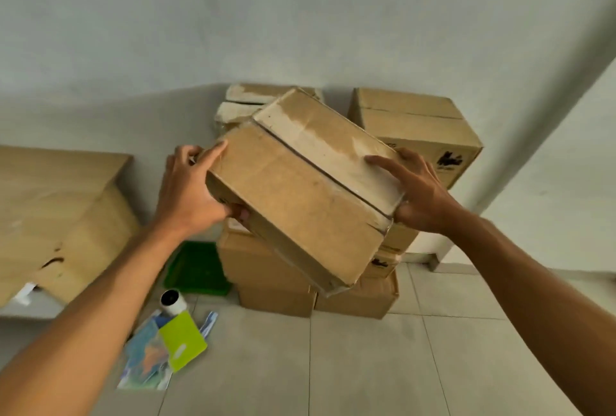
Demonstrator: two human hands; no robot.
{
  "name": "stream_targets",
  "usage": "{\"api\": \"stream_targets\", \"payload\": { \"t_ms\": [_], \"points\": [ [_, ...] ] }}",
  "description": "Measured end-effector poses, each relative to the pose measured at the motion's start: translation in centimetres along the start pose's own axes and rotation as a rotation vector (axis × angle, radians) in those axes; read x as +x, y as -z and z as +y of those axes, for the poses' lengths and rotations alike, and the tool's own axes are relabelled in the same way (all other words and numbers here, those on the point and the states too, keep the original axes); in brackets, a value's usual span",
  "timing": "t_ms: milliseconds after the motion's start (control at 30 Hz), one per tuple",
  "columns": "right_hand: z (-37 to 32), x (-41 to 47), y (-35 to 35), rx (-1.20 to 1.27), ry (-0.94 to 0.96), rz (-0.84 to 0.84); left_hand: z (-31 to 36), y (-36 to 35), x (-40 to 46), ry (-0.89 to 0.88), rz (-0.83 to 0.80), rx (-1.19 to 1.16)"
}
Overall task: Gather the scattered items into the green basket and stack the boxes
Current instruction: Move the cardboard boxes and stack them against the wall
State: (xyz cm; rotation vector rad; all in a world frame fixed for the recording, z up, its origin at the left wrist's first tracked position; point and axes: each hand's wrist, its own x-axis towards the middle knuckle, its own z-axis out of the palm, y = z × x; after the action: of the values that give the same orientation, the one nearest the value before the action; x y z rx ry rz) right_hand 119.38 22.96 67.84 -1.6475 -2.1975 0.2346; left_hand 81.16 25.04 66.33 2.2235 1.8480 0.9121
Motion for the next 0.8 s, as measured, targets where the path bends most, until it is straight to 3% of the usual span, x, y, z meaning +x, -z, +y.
{"api": "stream_targets", "payload": {
  "t_ms": [167,500,633,800],
  "points": [
    [2.0,6.8,3.8,-0.004,0.015,0.064,0.8,0.5,7.6,-0.086,0.121,-0.016],
    [3.7,21.3,8.3,0.031,0.097,0.015,-0.2,2.3,17.3,-0.036,0.288,0.009],
    [1.7,26.1,7.6,0.094,0.127,0.196,-1.4,2.9,21.4,0.045,0.356,0.102],
    [-1.6,29.2,2.2,0.484,-0.156,0.297,-2.8,-0.8,25.7,0.237,0.208,0.197]
  ]
}}
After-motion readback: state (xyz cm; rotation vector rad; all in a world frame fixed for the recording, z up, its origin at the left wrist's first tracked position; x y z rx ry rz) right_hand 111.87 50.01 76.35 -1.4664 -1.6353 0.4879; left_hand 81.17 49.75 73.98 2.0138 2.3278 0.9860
